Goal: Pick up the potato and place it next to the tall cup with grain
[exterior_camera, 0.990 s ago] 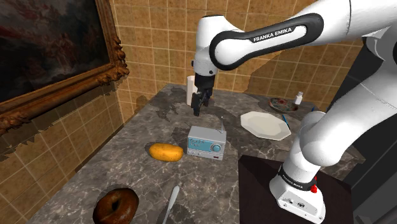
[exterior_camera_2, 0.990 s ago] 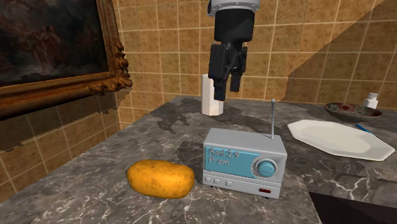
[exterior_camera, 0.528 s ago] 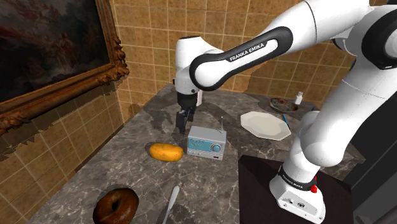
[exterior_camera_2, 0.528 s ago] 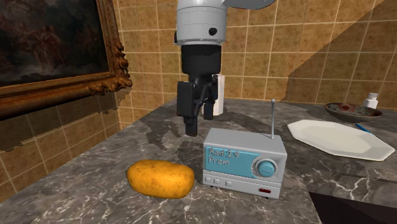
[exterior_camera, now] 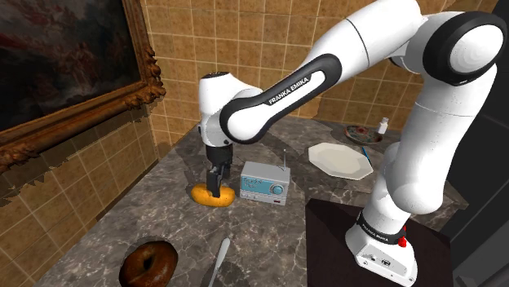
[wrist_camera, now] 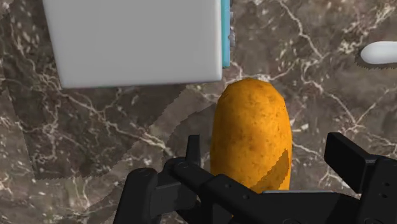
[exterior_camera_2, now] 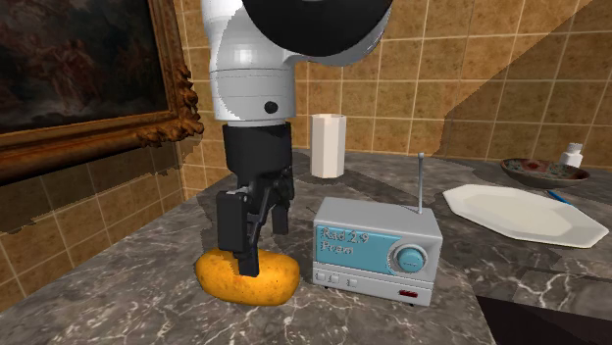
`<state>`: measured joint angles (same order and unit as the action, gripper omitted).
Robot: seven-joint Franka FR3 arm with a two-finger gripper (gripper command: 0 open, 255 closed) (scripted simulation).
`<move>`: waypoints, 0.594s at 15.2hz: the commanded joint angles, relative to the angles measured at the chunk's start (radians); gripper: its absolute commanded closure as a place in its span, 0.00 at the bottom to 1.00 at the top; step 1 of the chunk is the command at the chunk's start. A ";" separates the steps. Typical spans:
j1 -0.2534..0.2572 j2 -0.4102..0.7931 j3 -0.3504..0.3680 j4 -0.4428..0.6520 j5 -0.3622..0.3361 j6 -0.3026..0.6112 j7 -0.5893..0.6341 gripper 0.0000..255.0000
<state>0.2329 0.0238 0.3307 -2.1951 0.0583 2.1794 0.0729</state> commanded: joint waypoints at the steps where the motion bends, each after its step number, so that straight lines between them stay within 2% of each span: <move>1: 0.002 0.019 0.001 -0.007 -0.005 0.025 0.000 0.00; 6: 0.005 0.062 0.002 -0.040 -0.020 0.099 0.011 0.00; 9: 0.006 0.062 0.002 -0.040 -0.020 0.099 0.011 0.00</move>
<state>0.2381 0.0845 0.3326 -2.2351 0.0387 2.2762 0.0833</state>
